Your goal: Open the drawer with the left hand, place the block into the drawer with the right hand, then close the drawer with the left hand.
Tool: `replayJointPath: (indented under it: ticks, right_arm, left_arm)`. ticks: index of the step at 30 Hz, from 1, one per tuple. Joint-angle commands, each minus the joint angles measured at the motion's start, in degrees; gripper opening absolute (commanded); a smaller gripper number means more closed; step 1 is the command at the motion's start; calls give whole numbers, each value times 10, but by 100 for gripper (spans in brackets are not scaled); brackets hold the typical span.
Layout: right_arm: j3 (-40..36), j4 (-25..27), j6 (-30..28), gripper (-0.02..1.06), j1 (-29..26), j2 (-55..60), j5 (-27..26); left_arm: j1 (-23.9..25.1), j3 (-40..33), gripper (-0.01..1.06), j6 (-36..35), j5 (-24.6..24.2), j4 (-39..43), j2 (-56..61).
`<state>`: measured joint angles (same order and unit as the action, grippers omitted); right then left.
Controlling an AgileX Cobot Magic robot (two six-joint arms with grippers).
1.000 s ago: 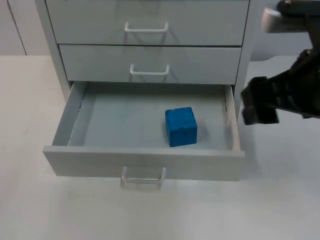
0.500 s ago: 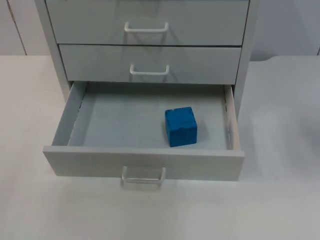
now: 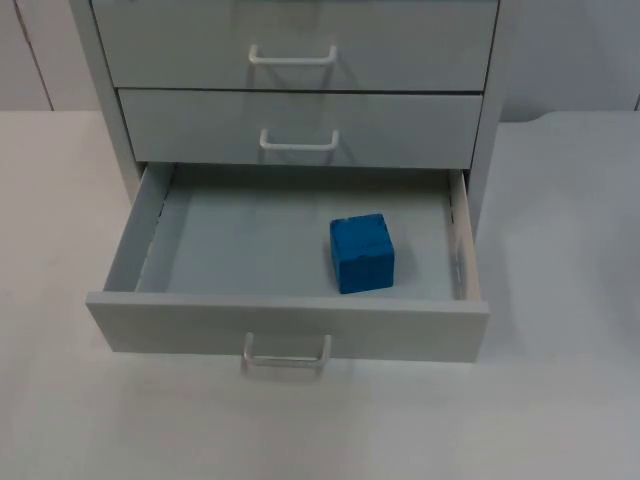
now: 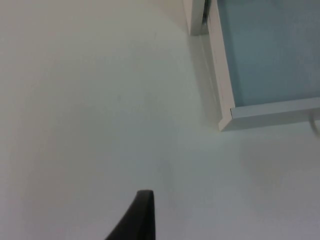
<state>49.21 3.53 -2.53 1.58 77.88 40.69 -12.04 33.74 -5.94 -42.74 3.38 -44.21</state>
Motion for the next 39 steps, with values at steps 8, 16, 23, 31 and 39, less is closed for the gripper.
replayJointPath:
  ticks: [8,16,23,31,39]
  right_arm:
    - [-2,-8,-13,81,-4,-83,32]
    - [-2,-8,-13,81,-4,-102,31]
    - [-2,-4,-13,81,-4,-102,24]
    - [-2,-4,-13,81,-4,-102,24]
    - [-2,-4,-13,81,-4,-102,21]
  left_arm:
    - [1,-3,105,1,26,-1,2]
    - [1,-3,105,1,27,-4,2]
    - [0,-3,49,68,47,-68,-48]
    - [-2,15,0,313,52,-271,-150]
    - [-114,48,0,318,85,-169,-238]
